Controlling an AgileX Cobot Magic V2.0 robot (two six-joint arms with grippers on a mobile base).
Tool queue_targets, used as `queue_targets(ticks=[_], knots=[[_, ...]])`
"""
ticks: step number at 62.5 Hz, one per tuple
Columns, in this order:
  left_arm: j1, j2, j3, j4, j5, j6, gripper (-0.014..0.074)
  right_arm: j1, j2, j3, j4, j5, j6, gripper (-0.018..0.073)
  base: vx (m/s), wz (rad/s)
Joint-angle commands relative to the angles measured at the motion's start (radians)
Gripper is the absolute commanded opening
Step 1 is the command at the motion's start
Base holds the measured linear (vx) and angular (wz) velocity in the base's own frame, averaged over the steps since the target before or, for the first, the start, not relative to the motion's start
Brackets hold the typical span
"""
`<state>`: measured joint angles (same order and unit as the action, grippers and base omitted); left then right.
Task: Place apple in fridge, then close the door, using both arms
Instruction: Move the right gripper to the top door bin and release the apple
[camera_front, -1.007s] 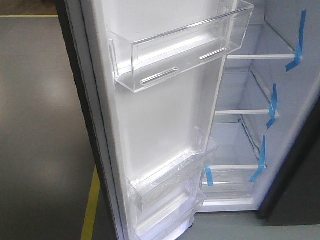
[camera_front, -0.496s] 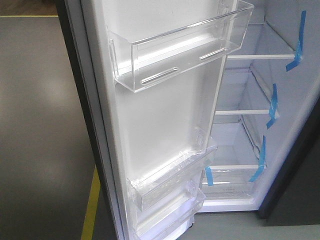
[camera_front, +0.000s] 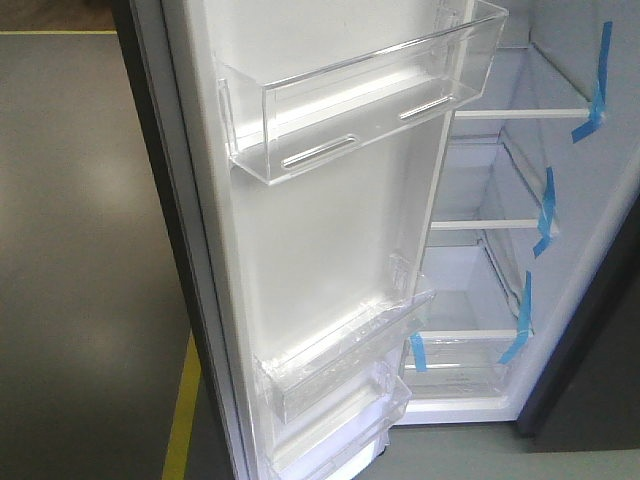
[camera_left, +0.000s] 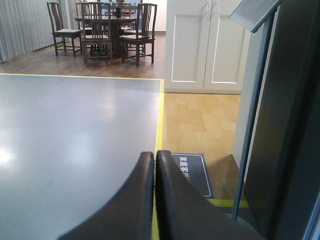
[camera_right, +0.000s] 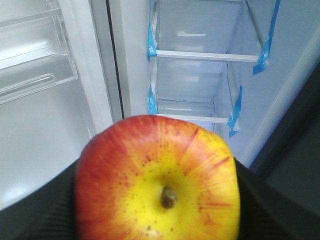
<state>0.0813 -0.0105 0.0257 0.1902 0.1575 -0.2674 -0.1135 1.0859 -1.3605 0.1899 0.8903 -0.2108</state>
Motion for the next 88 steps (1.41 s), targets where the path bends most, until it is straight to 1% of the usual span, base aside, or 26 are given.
queue_targets(ticks=[1, 45, 52, 58, 61, 63, 66, 68, 69, 71, 72, 73, 79, 83, 86, 88], knots=[[-0.002, -0.015, 0.029, -0.002, -0.068, -0.004, -0.0006, -0.002, -0.020, -0.030, 0.010, -0.075, -0.008, 0.0023, 0.00, 0.00], [-0.002, -0.015, 0.029, -0.002, -0.068, -0.004, -0.0006, -0.002, -0.020, -0.030, 0.011, -0.075, -0.008, 0.0023, 0.00, 0.00], [-0.002, -0.015, 0.029, -0.002, -0.068, -0.004, -0.0006, -0.002, -0.020, -0.030, 0.026, -0.076, -0.008, 0.0023, 0.00, 0.00], [-0.002, -0.015, 0.029, -0.002, -0.068, -0.004, -0.0006, -0.002, -0.020, -0.030, 0.074, -0.114, -0.007, 0.0023, 0.00, 0.00], [-0.002, -0.015, 0.029, -0.002, -0.068, -0.004, -0.0006, -0.002, -0.020, -0.030, 0.139, -0.157, -0.010, 0.0023, 0.00, 0.00], [-0.002, -0.015, 0.029, -0.002, -0.068, -0.004, -0.0006, -0.002, -0.020, -0.030, 0.199, -0.196, -0.027, 0.0023, 0.00, 0.00], [-0.002, -0.015, 0.029, -0.002, -0.068, -0.004, -0.0006, -0.002, -0.020, -0.030, 0.321, -0.251, -0.083, 0.0023, 0.00, 0.00], [-0.002, -0.015, 0.029, -0.002, -0.068, -0.004, -0.0006, -0.002, -0.020, -0.032, 0.392, -0.279, -0.146, 0.0023, 0.00, 0.00], [-0.002, -0.015, 0.029, -0.002, -0.068, -0.004, -0.0006, -0.002, -0.020, -0.033, 0.450, -0.297, -0.191, 0.0023, 0.00, 0.00], [-0.002, -0.015, 0.029, -0.002, -0.068, -0.004, -0.0006, -0.002, -0.015, -0.037, 0.530, -0.316, -0.260, 0.0023, 0.00, 0.00], [-0.002, -0.015, 0.029, -0.002, -0.068, -0.004, -0.0006, -0.002, -0.012, -0.043, 0.592, -0.319, -0.315, 0.0023, 0.00, 0.00], [-0.002, -0.015, 0.029, -0.002, -0.068, -0.004, -0.0006, -0.002, -0.006, -0.047, 0.634, -0.319, -0.354, 0.0023, 0.00, 0.00], [-0.002, -0.015, 0.029, -0.002, -0.068, -0.004, -0.0006, -0.002, 0.043, -0.102, 0.910, -0.257, -0.611, 0.0023, 0.00, 0.00], [-0.002, -0.015, 0.029, -0.002, -0.068, -0.004, -0.0006, -0.002, 0.102, -0.154, 1.074, -0.172, -0.751, 0.0023, 0.00, 0.00], [-0.002, -0.015, 0.029, -0.002, -0.068, -0.004, -0.0006, -0.002, 0.151, -0.194, 1.155, -0.115, -0.816, 0.0023, 0.00, 0.00], [-0.002, -0.015, 0.029, -0.002, -0.068, -0.004, -0.0006, -0.002, 0.187, -0.223, 1.188, -0.085, -0.841, 0.0023, 0.00, 0.00]])
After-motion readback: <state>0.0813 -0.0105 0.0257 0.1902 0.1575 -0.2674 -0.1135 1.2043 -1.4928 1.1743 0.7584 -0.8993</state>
